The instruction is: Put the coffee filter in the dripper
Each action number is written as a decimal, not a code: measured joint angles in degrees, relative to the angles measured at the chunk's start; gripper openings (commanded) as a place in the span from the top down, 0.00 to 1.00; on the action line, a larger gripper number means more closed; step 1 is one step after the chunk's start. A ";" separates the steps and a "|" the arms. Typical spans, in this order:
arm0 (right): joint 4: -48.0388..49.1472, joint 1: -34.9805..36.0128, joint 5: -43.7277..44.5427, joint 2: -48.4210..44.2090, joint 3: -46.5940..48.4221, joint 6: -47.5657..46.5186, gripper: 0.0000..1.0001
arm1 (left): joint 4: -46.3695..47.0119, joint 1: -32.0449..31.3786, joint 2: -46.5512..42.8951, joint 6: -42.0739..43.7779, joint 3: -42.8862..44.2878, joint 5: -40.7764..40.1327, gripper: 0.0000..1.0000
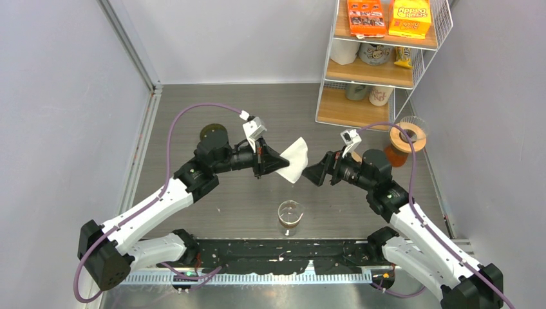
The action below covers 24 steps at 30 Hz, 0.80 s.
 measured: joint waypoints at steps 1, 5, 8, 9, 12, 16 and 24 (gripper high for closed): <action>0.04 0.00 -0.33 0.00 0.07 0.02 0.03 | 0.00 0.00 0.00 0.00 0.00 -0.02 1.00; 0.31 -0.02 -1.57 -0.02 0.22 0.13 0.03 | -0.02 0.00 0.00 0.00 -0.02 -0.48 1.00; 0.31 -0.07 -2.58 -0.11 0.22 0.11 0.03 | -0.07 0.00 0.00 0.00 -0.15 -1.20 1.00; 0.31 -0.07 -2.99 -0.17 0.22 0.11 0.03 | -0.07 0.00 -0.02 0.02 -0.20 -1.55 1.00; 0.31 -0.07 -4.07 -0.92 0.22 0.09 0.03 | -0.09 0.00 -0.02 0.00 -0.28 -2.47 1.00; 0.31 -0.11 -4.68 -2.10 0.22 0.04 0.03 | -0.11 0.00 -0.02 0.00 -0.46 -3.15 1.00; -0.76 -0.11 -4.15 -2.56 0.31 -0.33 0.03 | -0.11 0.00 0.00 0.11 -0.50 -3.41 1.00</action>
